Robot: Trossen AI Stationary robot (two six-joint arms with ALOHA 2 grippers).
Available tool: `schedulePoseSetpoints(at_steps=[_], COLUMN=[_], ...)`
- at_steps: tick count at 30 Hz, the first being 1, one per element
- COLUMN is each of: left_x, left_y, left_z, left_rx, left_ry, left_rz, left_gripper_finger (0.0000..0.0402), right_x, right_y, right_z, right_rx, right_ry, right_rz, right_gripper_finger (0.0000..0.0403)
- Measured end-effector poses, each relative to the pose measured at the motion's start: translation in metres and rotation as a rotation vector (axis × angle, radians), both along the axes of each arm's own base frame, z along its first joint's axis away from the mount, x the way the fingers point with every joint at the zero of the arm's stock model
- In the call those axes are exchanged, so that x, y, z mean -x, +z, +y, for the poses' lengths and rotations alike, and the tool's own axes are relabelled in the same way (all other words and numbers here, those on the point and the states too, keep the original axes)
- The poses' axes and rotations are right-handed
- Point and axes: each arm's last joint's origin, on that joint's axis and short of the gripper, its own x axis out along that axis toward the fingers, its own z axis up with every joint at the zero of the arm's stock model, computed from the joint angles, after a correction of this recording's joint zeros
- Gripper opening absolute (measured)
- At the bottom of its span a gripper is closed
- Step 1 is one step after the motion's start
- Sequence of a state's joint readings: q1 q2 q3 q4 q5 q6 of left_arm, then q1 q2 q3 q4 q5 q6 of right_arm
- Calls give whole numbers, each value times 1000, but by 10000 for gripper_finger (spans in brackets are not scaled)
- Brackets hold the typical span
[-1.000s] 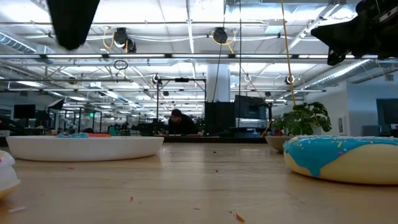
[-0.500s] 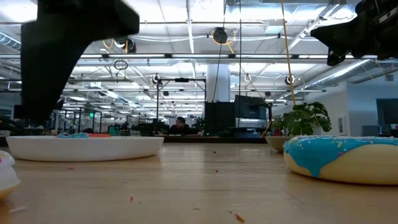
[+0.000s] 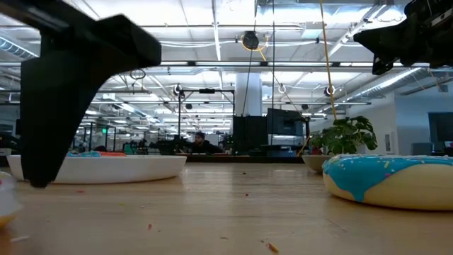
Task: Pick & Place donuts
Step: Put the small white donut on the white plate
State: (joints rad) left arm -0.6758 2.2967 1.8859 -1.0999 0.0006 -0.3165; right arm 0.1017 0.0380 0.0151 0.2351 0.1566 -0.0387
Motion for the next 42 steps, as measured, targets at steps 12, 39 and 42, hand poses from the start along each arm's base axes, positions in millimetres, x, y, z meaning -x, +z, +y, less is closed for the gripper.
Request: schedulePoseSetpoints(at_steps=[12,39,42], left_x=[-1,-2,6], left_y=[-15,61,99], left_z=[0,36,52], left_rx=[45,40,40], left_ry=[86,122,154], left_rz=[-20,-120,-194], left_gripper_finger=[312,150,150], right_x=[0,0,0], right_y=[0,0,0], right_z=[0,0,0], right_rx=[1,1,1], right_ry=[1,1,1], right_rz=[4,4,3], right_gripper_finger=[0,0,0])
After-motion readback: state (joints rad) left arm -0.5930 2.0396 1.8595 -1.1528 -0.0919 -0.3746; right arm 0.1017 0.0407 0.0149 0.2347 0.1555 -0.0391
